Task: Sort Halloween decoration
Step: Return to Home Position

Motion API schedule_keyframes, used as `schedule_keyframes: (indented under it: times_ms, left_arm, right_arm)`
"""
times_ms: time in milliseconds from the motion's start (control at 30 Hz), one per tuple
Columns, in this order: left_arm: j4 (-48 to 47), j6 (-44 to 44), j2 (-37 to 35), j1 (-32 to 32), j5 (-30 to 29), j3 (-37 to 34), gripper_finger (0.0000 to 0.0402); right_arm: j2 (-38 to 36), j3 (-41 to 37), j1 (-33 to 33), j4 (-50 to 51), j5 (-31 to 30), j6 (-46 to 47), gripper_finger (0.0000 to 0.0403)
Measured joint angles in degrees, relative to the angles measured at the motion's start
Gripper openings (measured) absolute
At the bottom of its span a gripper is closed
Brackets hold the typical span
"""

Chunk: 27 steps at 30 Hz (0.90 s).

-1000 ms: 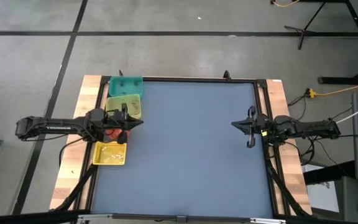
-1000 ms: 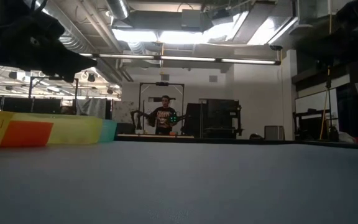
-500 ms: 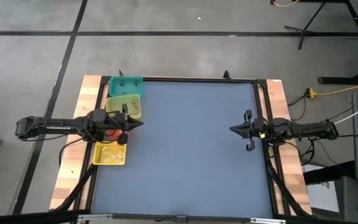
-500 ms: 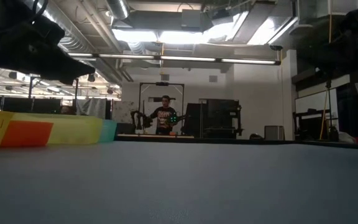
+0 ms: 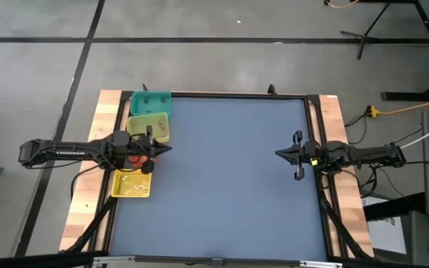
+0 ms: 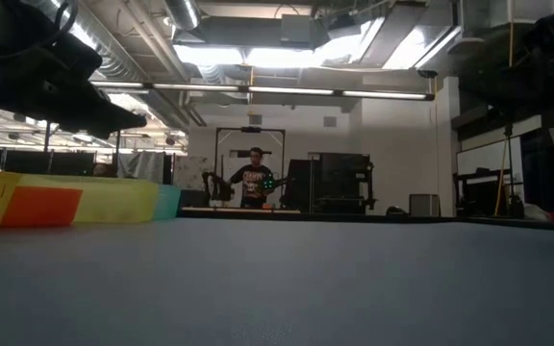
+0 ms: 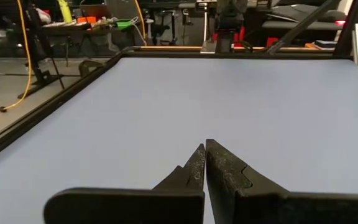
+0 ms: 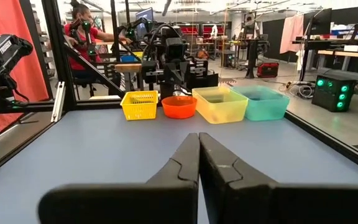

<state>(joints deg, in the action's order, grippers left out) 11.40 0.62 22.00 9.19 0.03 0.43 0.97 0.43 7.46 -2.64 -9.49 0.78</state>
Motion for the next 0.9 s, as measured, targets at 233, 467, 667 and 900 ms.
schedule_keyframes:
  times_ms: [233,467,667,900]
  left_arm:
    - [0.02,0.00,0.00,-0.02,-0.98,0.00,0.0000]
    - [0.05,0.00,0.00,-0.02,-0.98,0.00,0.0000]
    - [0.09,0.00,-0.12,0.00,-0.98,0.00,0.0000]
    - [0.16,0.00,-6.59,-0.02,-0.99,0.00,0.0000]
  right_arm:
    - [0.00,0.00,0.00,0.03,0.05,0.26,0.0005]
    - [0.00,0.00,0.00,0.05,0.05,0.31,0.0005]
    - [-0.04,0.00,0.00,0.06,0.08,0.33,0.0005]
    - [-0.85,0.00,0.00,-0.16,0.05,0.39,0.0005]
